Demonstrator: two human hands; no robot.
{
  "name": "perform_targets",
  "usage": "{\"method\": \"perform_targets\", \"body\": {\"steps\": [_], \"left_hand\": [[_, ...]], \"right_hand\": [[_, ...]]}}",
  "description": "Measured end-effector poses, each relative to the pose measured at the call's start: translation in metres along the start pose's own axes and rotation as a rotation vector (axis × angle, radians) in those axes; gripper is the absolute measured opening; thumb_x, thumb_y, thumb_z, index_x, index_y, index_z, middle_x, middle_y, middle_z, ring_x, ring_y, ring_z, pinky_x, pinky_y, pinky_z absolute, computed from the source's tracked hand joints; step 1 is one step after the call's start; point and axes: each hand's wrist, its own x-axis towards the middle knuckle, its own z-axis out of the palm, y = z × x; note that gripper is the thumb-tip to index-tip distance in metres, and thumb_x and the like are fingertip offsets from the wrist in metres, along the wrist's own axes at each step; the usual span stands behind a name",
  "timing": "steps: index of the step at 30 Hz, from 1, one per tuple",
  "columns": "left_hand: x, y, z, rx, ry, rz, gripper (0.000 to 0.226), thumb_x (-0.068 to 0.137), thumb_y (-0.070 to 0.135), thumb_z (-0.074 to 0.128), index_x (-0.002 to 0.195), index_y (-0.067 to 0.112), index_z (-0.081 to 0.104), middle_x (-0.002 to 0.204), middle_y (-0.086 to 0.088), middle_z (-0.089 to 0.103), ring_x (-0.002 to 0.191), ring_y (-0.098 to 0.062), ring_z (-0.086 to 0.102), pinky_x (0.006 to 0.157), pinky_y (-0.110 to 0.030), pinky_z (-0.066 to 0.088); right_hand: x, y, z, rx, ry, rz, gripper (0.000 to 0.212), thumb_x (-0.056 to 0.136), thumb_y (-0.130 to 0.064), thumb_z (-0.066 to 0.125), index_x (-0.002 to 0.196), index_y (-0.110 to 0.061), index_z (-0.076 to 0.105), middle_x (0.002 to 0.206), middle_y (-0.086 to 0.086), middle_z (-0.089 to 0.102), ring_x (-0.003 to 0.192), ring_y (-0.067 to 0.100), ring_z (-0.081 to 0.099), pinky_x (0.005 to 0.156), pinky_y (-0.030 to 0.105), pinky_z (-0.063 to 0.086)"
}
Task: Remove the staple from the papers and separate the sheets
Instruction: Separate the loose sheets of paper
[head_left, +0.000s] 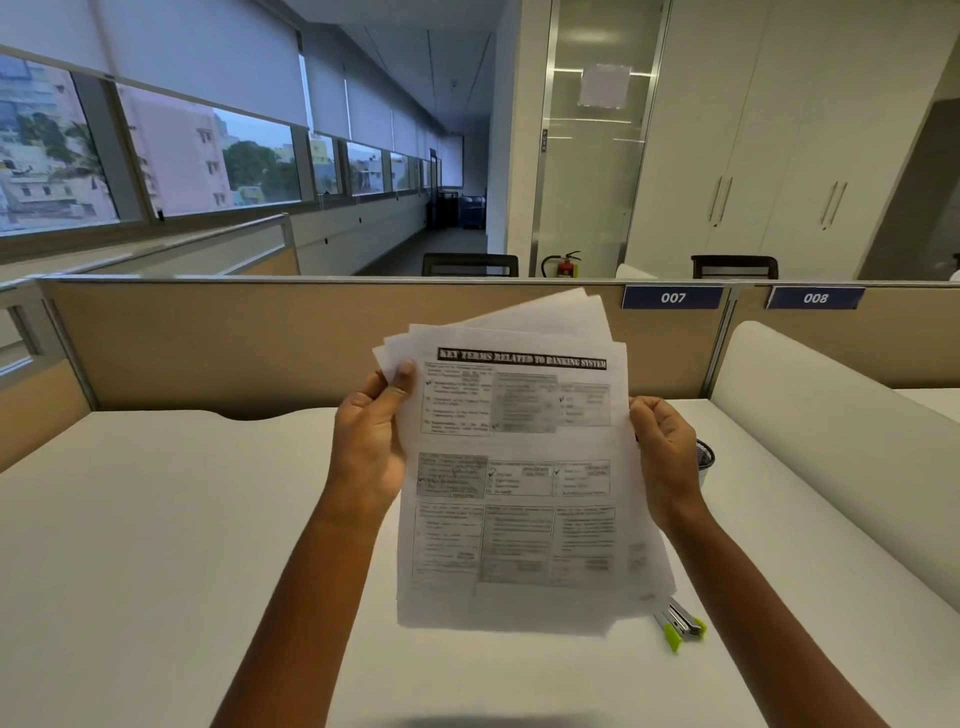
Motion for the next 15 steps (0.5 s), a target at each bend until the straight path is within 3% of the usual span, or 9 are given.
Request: {"method": "perform_targets", "body": {"steps": [4,7,11,13,15], "left_hand": [[0.018,-0.018,-0.011,-0.007,0.196,-0.080,0.009,0.085,0.018,0.055,0.078,0.017,0.061,0.072,0.002,0.070,0.066,-0.014,0.064,0.048,-0.023,0.057],[0.028,-0.045,-0.020,0.036,0.321,-0.118,0.014,0.084,0.016,0.057,0.071,0.014,0.060,0.070,0.000,0.064,0.063,-0.015,0.060,0.046,-0.021,0.056],[0.039,-0.088,-0.036,0.286,0.476,-0.139,0.019,0.085,0.020,0.057,0.073,0.005,0.055,0.074,-0.007,0.058,0.063,-0.021,0.057,0.042,-0.018,0.051],[0.041,-0.110,-0.044,0.349,0.512,-0.156,0.020,0.085,0.019,0.056,0.078,0.002,0.053,0.081,-0.011,0.058,0.071,-0.028,0.058,0.045,-0.020,0.051],[0.041,-0.127,-0.051,0.410,0.531,-0.177,0.020,0.085,0.019,0.056,0.077,0.002,0.053,0.086,-0.014,0.059,0.075,-0.031,0.058,0.052,-0.024,0.049]], "right_hand": [[0.002,0.006,0.003,-0.050,-0.018,-0.004,0.023,0.090,-0.010,0.048,0.068,-0.016,0.050,0.069,0.001,0.054,0.062,0.012,0.051,0.049,0.014,0.046],[-0.001,0.028,0.006,-0.140,-0.028,0.045,0.027,0.087,-0.006,0.052,0.063,-0.017,0.048,0.064,-0.001,0.048,0.059,0.011,0.042,0.052,0.020,0.037],[-0.016,0.065,0.012,-0.302,-0.065,0.127,0.016,0.086,-0.015,0.053,0.070,-0.011,0.051,0.068,-0.001,0.053,0.062,0.009,0.048,0.053,0.018,0.040],[-0.025,0.084,0.015,-0.341,-0.072,0.169,0.013,0.087,-0.009,0.051,0.074,-0.006,0.049,0.068,-0.001,0.052,0.062,0.010,0.049,0.047,0.010,0.040],[-0.033,0.104,0.017,-0.362,-0.064,0.225,0.014,0.088,-0.006,0.050,0.073,-0.006,0.048,0.067,-0.001,0.050,0.065,0.015,0.049,0.049,0.013,0.039]]}}
